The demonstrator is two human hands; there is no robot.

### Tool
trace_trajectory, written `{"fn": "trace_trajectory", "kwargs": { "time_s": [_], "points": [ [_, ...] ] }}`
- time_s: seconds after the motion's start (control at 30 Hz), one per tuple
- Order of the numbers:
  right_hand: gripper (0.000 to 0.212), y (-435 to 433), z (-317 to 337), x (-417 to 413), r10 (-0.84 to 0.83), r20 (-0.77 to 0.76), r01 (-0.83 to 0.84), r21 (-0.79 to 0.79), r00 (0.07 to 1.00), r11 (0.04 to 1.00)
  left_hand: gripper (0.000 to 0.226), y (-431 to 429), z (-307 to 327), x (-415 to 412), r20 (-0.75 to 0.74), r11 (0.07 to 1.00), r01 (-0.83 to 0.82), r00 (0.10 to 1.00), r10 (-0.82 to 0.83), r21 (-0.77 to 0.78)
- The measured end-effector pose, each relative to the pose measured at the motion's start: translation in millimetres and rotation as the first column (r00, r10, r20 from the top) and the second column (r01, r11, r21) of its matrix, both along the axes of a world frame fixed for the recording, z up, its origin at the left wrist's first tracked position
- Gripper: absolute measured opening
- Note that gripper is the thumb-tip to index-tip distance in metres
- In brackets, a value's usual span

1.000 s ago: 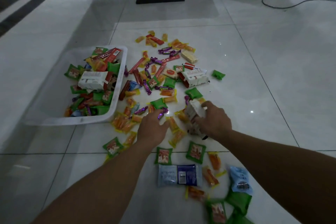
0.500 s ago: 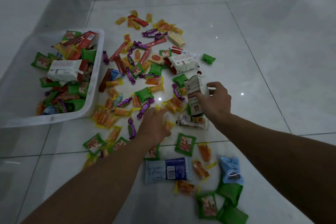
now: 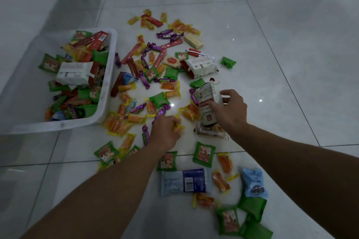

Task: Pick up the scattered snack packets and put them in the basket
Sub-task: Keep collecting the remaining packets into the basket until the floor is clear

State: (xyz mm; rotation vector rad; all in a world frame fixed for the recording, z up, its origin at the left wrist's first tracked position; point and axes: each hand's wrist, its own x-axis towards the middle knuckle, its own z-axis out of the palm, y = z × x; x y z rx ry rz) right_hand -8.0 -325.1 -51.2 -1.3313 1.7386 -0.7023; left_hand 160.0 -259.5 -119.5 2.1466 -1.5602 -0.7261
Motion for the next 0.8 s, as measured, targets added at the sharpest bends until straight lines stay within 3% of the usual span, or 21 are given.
{"fn": "trace_trajectory", "kwargs": {
  "time_s": [0.37,0.6,0.8],
  "points": [
    [0.048,11.0,39.4,19.7,0.046,0.021,-0.044,-0.094,0.999,0.995,0.03,5.3,46.5,26.4,-0.018,0.995,-0.047,0.999,0.045,-0.086],
    [0.049,20.4,60.1,62.1,0.058,0.079,-0.049,-0.108,0.995,0.993,0.023,11.0,96.2,64.2,-0.023,0.954,-0.152,0.988,0.151,-0.257],
    [0.047,22.6,73.6,120.2,0.15,0.147,-0.127,-0.156,0.978,0.98,0.022,26.1,131.7,123.2,-0.026,0.903,-0.306,0.949,0.313,-0.301]
  ]
}}
